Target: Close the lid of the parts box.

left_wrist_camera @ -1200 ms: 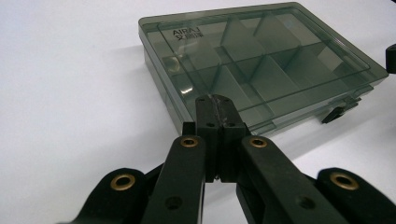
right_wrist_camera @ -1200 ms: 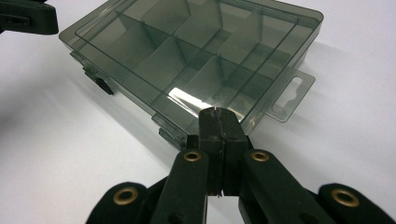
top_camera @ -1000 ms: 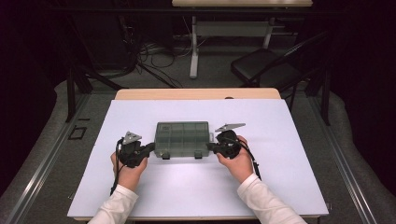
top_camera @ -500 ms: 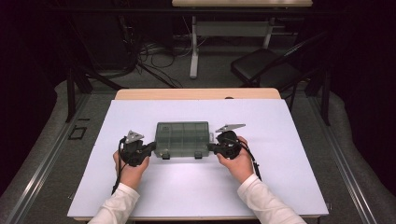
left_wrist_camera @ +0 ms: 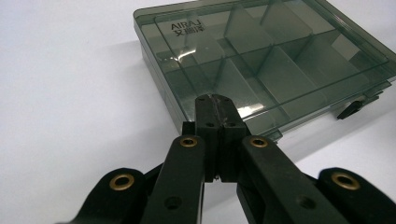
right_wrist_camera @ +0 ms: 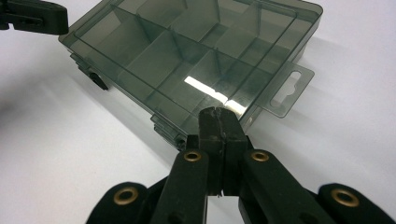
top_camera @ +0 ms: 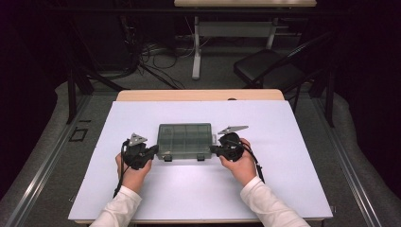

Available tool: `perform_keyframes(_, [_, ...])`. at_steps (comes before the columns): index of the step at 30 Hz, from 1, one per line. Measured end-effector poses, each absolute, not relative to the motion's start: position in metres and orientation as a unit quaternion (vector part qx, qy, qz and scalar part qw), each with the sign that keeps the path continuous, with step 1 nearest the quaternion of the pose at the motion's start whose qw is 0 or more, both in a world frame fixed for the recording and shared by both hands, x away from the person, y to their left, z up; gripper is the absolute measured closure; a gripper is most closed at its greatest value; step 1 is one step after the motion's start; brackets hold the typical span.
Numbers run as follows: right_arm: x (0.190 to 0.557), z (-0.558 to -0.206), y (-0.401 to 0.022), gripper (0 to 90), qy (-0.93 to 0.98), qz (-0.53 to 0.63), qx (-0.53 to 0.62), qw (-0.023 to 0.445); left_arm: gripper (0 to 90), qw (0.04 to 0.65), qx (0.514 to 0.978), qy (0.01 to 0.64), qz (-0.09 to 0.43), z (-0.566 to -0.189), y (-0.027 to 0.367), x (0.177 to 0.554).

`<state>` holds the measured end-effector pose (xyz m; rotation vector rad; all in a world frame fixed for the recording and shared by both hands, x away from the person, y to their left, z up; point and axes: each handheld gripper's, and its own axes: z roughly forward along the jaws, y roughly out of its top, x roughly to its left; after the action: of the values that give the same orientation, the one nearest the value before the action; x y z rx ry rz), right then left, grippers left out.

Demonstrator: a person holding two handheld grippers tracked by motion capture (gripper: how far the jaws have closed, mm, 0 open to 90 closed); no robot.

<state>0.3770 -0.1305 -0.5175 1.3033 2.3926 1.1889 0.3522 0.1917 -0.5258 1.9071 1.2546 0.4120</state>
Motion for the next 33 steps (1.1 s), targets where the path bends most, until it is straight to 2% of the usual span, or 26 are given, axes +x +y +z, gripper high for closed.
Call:
perform_keyframes(8, [0.3757,-0.5158,-0.1313,88.7,0.800,0.404,0.435,0.085,86.7,0.407,0.750,0.497,0.158,-0.5232,0.1946,0.3500])
perform_keyframes(12, [0.3751,-0.5129,-0.1341,79.7,0.793,0.419,0.433,0.088,80.0,0.411,0.747,0.499,0.153,-0.5218,0.1979,0.3489])
perform_keyframes(14, [0.3746,-0.5111,-0.1358,72.1,0.789,0.426,0.434,0.093,74.9,0.412,0.750,0.499,0.139,-0.5222,0.1998,0.3497])
perform_keyframes(24, [0.3726,-0.5091,-0.1351,51.3,0.783,0.439,0.426,0.112,48.4,0.425,0.759,0.473,0.139,-0.5211,0.1964,0.3497])
perform_keyframes(29, [0.3736,-0.5103,-0.1341,37.8,0.791,0.437,0.408,0.131,38.7,0.439,0.762,0.451,0.149,-0.5189,0.1970,0.3501])
perform_keyframes(33, [0.3751,-0.5102,-0.1358,31.8,0.788,0.445,0.400,0.144,37.2,0.445,0.765,0.441,0.153,-0.5159,0.1993,0.3496])
